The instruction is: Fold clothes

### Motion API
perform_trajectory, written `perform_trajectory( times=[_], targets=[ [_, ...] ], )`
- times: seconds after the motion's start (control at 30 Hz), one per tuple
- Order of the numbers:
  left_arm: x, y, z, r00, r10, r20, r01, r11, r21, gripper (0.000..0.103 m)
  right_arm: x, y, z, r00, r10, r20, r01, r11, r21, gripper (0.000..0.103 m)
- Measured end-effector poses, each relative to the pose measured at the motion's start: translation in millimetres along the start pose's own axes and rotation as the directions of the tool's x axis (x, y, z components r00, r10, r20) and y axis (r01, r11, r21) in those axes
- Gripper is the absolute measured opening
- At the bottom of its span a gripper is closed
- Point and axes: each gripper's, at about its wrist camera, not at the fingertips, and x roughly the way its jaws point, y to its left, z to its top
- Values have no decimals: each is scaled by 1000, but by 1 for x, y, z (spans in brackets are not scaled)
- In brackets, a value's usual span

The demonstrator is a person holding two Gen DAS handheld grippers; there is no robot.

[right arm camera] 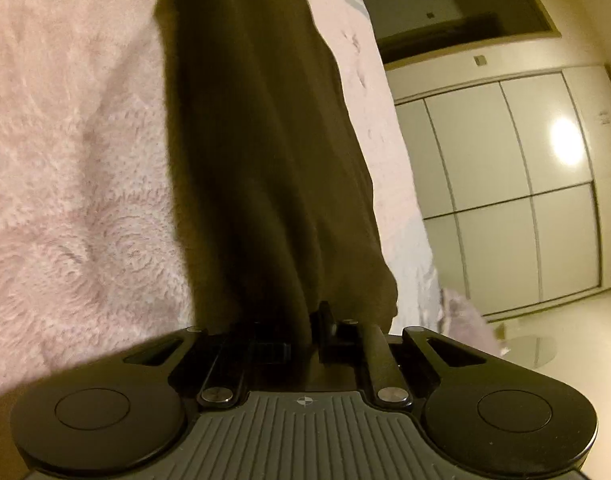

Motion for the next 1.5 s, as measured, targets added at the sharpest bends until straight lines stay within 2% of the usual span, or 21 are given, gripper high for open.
perform_trajectory(
  times=[0.1,0.17,0.37,0.5,0.57,0.7,0.83,0.97,1.03,1.1,1.13,1.23,1.33,1.43,1.5],
  targets=[
    [-24,4,1,999,-28,19,29,1000,-6,4,-18,-3,-13,1000,4,-14,-4,1000,9,2],
    [-54,4,6,997,-48,60,50,999,-20,4,-30,-3,-23,1000,8,-26,-8,1000,14,2],
    [-144,-21,39,977,-127,174,136,990,-42,4,-67,-4,-53,998,21,-61,-19,999,29,2],
    [-159,-46,58,976,-142,163,150,988,-37,4,-92,-4,-73,996,30,-85,-26,999,39,2],
    [-164,-58,63,978,-143,152,150,988,-34,5,-97,7,-79,995,33,-98,-30,999,34,2],
    [-190,-73,38,981,-146,129,152,988,-39,11,-91,10,-79,988,34,-152,-30,999,29,2],
    [-213,-72,9,978,-169,126,179,981,-77,13,-92,1,-75,968,9,-249,12,997,81,2],
    [-227,-63,-14,973,-182,141,202,968,-146,14,-127,-6,-30,991,16,-132,7,985,173,7],
    [-230,-57,-25,977,-168,132,189,968,-164,14,-145,-10,-5,998,18,-63,-3,976,219,23],
    [-227,-48,-37,982,-153,112,170,971,-169,14,-156,-13,23,1000,25,15,-28,966,255,60],
    [-225,-44,-43,984,-145,101,160,972,-171,14,-155,-14,43,997,40,68,-57,963,264,62],
    [-208,-27,-54,990,-115,87,129,974,-186,14,-158,-10,106,966,104,236,-171,944,283,62],
    [-181,-9,-58,989,-105,105,125,971,-202,14,-159,0,169,911,180,372,-295,914,279,62],
    [-153,14,-61,986,-104,132,135,958,-253,14,-156,6,216,876,232,423,-363,894,262,62],
    [-134,29,-60,984,-97,152,139,945,-296,14,-150,9,229,867,239,438,-386,878,284,62]
  ],
)
